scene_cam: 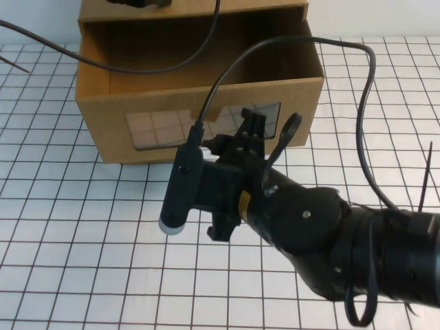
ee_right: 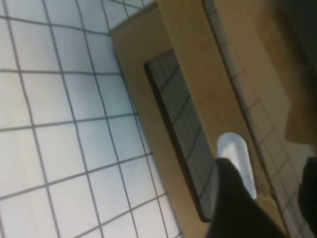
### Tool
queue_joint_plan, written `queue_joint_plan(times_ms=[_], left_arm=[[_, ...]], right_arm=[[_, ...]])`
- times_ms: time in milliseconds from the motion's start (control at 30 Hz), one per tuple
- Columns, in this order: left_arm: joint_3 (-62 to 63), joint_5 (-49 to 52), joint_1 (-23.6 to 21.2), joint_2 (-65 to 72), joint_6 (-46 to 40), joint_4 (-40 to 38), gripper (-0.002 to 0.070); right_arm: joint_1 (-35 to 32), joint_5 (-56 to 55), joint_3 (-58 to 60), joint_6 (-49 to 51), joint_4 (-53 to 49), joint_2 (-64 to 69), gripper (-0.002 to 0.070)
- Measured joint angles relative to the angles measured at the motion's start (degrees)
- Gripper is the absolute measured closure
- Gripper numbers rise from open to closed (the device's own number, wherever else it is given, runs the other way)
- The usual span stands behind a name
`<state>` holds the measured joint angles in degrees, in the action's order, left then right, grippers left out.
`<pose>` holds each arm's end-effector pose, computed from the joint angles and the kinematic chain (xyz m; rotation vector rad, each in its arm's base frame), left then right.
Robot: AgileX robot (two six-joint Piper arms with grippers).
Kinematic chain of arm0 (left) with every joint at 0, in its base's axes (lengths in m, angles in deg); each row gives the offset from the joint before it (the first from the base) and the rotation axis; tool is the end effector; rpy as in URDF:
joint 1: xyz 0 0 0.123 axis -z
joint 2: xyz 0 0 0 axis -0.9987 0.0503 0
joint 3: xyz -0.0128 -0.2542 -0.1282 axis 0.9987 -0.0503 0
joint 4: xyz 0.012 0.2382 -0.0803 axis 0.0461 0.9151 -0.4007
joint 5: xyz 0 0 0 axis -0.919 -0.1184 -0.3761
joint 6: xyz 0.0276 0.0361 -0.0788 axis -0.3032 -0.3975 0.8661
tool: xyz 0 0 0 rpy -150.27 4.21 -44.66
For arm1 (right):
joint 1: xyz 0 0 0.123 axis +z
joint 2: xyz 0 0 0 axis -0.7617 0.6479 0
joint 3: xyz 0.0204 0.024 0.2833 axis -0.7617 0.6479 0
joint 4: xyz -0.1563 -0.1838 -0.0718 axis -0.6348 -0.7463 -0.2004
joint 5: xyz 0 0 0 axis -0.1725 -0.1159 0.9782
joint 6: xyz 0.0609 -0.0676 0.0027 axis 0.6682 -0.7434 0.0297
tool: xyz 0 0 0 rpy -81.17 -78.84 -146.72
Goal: Open the shoe box
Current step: 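Pull the top drawer of the cardboard box fully open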
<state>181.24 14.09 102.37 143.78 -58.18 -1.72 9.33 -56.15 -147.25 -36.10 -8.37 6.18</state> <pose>0.4074 -0.1460 0.4027 0.7020 2.1576 -0.4729 0.2251 0.2946 0.2714 -1.3212 1.4554 -0.2786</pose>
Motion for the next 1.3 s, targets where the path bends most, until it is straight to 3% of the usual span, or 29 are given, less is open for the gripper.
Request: queue_joint_plan(times_ms=[1300], left_arm=[[0.11,1.29,0.0,-0.2,-0.04,-0.1,0.0677]], right_arm=[[-0.65,4.81,-5.03,-10.33,0.08,8.3,0.0448]])
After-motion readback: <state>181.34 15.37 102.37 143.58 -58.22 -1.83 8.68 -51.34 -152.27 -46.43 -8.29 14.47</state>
